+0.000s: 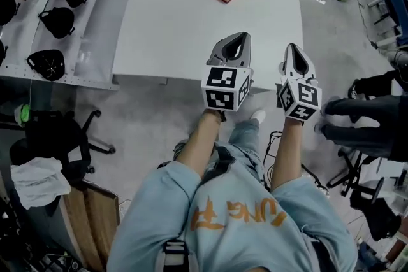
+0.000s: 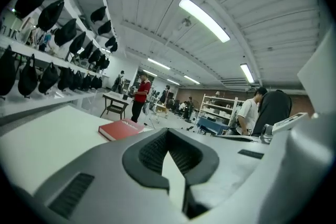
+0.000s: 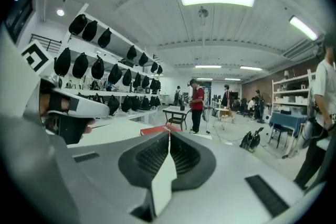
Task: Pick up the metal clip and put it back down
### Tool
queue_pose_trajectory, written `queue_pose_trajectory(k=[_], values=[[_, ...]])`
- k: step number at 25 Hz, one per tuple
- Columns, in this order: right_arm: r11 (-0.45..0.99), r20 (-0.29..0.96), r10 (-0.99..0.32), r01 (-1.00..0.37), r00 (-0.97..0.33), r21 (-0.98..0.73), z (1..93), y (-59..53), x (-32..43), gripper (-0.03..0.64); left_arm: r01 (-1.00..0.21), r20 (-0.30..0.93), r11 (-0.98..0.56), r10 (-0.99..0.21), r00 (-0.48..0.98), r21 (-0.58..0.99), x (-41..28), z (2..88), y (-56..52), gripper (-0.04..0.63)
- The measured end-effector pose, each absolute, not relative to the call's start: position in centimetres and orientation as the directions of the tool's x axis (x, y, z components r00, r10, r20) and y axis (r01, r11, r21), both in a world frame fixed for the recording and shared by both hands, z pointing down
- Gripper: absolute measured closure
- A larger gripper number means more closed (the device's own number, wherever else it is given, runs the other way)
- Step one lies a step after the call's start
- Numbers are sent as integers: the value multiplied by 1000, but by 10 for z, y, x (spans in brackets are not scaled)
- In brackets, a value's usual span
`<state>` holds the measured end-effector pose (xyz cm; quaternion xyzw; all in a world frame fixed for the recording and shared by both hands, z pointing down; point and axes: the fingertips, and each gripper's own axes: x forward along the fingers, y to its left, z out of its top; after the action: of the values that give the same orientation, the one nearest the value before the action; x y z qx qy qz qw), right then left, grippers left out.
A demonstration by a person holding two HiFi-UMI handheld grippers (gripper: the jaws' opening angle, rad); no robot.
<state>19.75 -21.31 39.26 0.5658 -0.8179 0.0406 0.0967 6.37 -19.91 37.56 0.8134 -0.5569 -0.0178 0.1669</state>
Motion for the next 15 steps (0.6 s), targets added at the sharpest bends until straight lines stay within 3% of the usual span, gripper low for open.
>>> queue_pose_trajectory(k=[9,15], values=[[417,88,-907,-909,-413,31,314,-218,135,583,-926,-1,-326,-943,332,190,6,283,-195,586],[455,48,-890,-890,-454,17,290,-214,111,584,-936,-16,-303,-952,306,180,-20,272,-191,586]])
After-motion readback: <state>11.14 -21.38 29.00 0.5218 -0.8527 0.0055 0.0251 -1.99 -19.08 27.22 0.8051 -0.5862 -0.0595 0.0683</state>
